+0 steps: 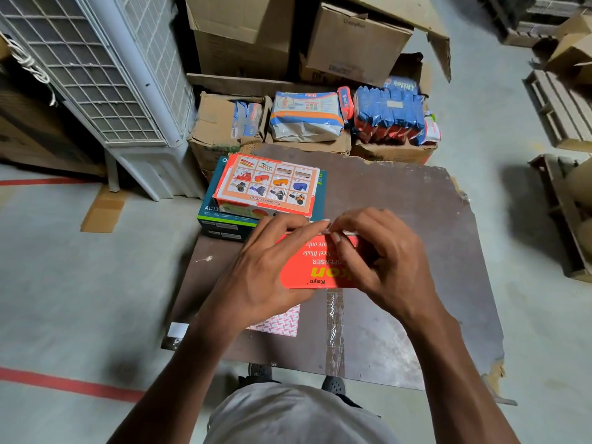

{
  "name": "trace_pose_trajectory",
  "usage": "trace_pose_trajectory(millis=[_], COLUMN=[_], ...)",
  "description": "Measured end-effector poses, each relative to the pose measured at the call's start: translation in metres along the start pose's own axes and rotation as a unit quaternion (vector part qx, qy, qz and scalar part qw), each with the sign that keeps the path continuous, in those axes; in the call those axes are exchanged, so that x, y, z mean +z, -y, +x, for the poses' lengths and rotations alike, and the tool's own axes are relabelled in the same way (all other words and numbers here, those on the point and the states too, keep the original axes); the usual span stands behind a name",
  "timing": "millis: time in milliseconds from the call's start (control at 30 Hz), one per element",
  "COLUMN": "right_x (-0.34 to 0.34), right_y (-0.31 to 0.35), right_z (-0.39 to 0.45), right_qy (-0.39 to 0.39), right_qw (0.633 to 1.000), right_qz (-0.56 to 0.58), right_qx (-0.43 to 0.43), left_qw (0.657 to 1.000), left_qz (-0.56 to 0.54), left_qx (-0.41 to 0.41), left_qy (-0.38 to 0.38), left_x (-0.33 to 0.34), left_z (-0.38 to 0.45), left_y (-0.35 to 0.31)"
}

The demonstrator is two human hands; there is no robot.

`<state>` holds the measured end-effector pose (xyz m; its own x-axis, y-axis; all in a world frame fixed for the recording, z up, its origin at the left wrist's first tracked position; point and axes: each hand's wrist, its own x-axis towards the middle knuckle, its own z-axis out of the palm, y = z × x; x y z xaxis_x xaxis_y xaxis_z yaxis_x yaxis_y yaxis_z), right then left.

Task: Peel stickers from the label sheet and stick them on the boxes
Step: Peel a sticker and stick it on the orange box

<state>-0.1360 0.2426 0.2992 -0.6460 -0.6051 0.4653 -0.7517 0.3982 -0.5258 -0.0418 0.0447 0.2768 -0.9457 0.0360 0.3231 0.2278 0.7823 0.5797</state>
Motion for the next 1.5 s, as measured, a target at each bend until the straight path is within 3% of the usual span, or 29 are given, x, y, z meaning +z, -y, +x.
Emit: trace_pose_trajectory(millis=[400,467,600,833,1033,1267,1500], right_x=[-0.003,-0.003,0.001,0.007,0.007,-0.003,0.003], right_y=[-0.01,-0.008,0.001,-0.004,-0.002,-0.007,-0.002], right_z=[-0.005,-0.004,0.003,0.005,0.006,0.001,0.007], right_qy=[0.03,0.026,0.015,0.059,0.056,0.09,0.078], right_qw=[0.999,0.998,0.978,0.965,0.987,0.959,0.969], right_qz=[0.022,0.062,0.141,0.134,0.027,0.157,0.098], right_qx=[-0.023,0.011,0.157,0.216,0.146,0.218,0.211], left_qw=[1.0,1.0,1.0,0.999,0.999,0.998,0.998], left_qz=[-0.024,-0.018,-0.003,-0.031,-0.04,-0.049,-0.052], left_qx=[-0.017,-0.014,-0.008,-0.026,-0.02,-0.036,-0.025], left_qy=[-0.003,-0.002,0.007,0.019,0.015,0.024,0.011], left_x=[0.002,0.003,0.007,0.008,0.011,0.006,0.008], left_z=[0.001,0.0,-0.001,0.0,0.002,-0.002,-0.003], left_y=[0.0,0.001,0.002,0.003,0.003,0.007,0.004])
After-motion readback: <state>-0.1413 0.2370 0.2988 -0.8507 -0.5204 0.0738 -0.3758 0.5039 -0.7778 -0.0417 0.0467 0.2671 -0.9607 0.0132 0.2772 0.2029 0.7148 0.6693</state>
